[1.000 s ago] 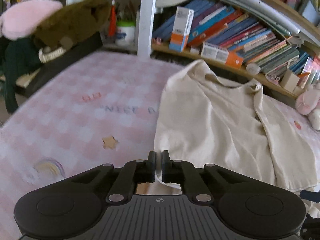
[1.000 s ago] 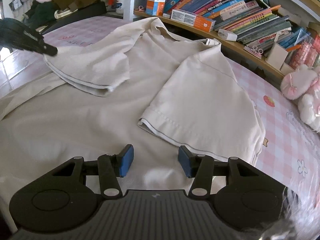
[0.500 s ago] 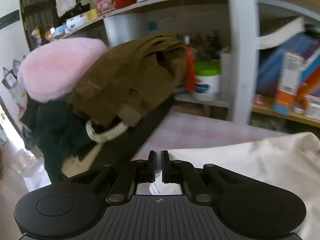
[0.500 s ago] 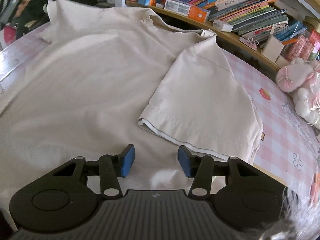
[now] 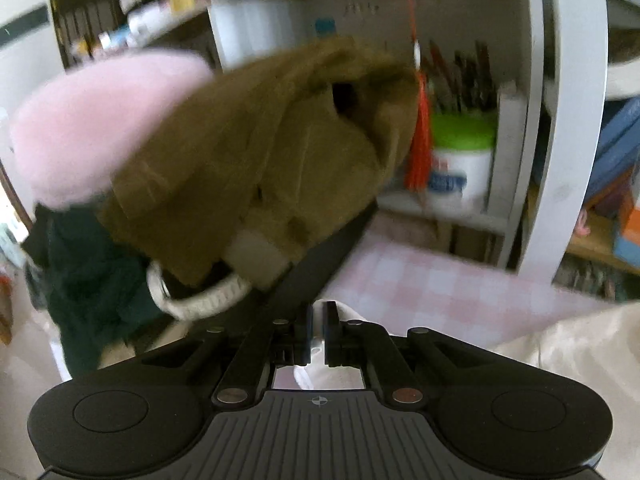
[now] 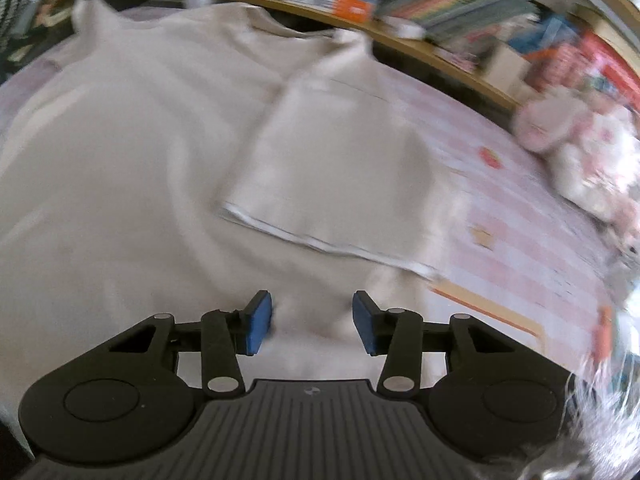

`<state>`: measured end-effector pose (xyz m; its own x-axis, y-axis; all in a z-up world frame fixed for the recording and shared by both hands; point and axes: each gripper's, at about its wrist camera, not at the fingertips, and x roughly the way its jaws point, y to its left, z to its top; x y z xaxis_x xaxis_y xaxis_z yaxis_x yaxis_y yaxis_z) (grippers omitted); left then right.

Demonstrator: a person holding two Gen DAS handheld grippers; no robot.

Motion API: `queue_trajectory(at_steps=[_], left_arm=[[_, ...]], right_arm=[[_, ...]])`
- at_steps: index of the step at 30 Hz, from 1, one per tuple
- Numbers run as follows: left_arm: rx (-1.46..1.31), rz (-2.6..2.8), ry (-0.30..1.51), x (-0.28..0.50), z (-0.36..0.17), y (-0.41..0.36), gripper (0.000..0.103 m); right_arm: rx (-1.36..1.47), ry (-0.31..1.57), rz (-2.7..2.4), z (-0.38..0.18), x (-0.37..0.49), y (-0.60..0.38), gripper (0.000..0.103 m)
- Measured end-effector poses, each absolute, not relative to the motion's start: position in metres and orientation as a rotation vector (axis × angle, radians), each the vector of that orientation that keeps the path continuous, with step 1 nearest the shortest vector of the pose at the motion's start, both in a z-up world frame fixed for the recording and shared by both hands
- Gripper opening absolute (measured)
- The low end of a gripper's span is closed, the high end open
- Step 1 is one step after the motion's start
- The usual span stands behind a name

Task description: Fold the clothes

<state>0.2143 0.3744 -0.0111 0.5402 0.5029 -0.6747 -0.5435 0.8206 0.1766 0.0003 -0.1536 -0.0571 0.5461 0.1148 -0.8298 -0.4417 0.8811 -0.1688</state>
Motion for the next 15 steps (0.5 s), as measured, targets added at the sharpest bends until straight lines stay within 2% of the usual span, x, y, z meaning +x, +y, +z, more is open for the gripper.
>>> queue_trajectory(at_steps=[6, 10, 11, 15], left_arm=[[0.006, 0.499, 0.808, 0.145, -0.008, 0.342, 0.025], [-0.022, 0.338, 0.802, 0.047, -0.004, 0.284, 0.051], [-0.030, 0.311, 0.817, 0.023, -0.007, 0.267, 0.055], [-0.063, 0.263, 0.916, -0.062, -0.025, 0.204, 0.056]], right_arm=[[-0.367, 0.978, 0.329, -0.054, -0.010, -0.190, 0.043], [-0.360, 1.002, 0.392, -0.059, -0.019, -0.211, 0.043], [-0.355, 1.012, 0.407, -0.061, -0.023, -0.217, 0.043], [-0.320, 1.033, 0.461, -0.066, -0.041, -0.240, 0.043]])
